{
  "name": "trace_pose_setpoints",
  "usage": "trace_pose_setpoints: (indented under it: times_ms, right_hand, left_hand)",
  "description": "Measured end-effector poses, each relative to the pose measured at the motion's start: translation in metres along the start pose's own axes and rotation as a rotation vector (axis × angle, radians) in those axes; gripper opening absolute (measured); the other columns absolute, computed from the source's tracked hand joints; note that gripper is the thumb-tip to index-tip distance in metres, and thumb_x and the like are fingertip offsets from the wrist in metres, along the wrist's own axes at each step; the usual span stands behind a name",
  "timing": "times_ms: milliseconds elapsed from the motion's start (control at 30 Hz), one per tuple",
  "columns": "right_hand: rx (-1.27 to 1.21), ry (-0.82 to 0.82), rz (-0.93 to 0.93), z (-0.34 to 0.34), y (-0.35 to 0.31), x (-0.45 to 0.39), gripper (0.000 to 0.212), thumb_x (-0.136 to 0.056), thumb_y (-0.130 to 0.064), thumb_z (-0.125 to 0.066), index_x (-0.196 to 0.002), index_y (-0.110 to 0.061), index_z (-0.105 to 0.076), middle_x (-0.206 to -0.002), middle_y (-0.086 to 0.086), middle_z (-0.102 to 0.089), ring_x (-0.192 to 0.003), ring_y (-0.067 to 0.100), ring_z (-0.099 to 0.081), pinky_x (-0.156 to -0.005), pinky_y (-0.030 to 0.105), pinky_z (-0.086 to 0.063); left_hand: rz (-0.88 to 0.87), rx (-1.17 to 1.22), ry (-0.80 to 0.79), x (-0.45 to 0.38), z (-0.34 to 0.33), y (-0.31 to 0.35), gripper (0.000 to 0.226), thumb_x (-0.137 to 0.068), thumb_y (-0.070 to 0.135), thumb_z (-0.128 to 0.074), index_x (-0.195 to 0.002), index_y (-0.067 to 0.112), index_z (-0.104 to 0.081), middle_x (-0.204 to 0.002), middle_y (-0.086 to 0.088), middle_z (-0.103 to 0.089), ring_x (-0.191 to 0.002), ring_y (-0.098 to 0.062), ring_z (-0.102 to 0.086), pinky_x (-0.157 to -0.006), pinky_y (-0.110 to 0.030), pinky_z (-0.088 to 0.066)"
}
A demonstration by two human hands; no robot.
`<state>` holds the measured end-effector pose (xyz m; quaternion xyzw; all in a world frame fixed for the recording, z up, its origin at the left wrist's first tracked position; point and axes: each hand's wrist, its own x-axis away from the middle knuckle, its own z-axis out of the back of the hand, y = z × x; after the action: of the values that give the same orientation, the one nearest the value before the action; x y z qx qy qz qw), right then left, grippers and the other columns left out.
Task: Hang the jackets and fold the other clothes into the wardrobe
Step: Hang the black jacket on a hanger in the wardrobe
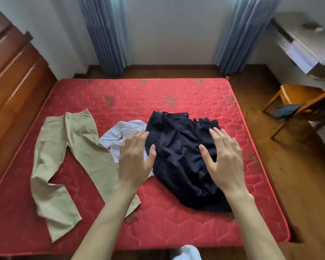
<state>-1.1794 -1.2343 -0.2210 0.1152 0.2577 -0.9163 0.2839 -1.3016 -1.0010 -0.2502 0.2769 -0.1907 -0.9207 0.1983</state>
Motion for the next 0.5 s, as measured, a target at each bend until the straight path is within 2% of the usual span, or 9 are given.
trace_pose_setpoints:
  times_ms: [133,333,500]
  right_hand:
    - [-0.034,-0.065,0.003,-0.031,0.055,-0.012,0.058,-0.102,-0.042,-0.059,-0.151,-0.013,-0.052,-0.157,0.004,-0.051,-0.153,0.021,-0.037,-0.128,0.046,-0.023]
    - [-0.057,-0.086,-0.123,-0.088,0.126,0.001,0.044,-0.103,-0.021,-0.063,-0.146,-0.011,-0.058,-0.152,0.005,-0.057,-0.149,0.021,-0.044,-0.127,0.046,-0.025]
    - [-0.036,-0.135,-0.188,-0.15,0.178,0.035,0.045,-0.1,-0.013,-0.066,-0.145,-0.011,-0.06,-0.15,0.004,-0.059,-0.146,0.023,-0.048,-0.125,0.046,-0.028]
  left_hand:
    - [0.002,0.041,-0.064,-0.008,-0.064,0.01,0.048,-0.1,0.034,-0.052,-0.138,0.007,-0.062,-0.141,-0.007,-0.063,-0.138,-0.029,-0.053,-0.116,-0.044,-0.038]
    - [0.043,0.121,-0.131,0.0,-0.163,0.011,0.043,-0.1,0.029,-0.057,-0.138,0.009,-0.061,-0.139,-0.003,-0.063,-0.14,-0.025,-0.051,-0.117,-0.042,-0.04]
    - [0.037,0.193,-0.255,0.038,-0.245,-0.006,0.042,-0.099,0.028,-0.057,-0.138,0.011,-0.061,-0.137,0.0,-0.064,-0.138,-0.021,-0.051,-0.117,-0.038,-0.039]
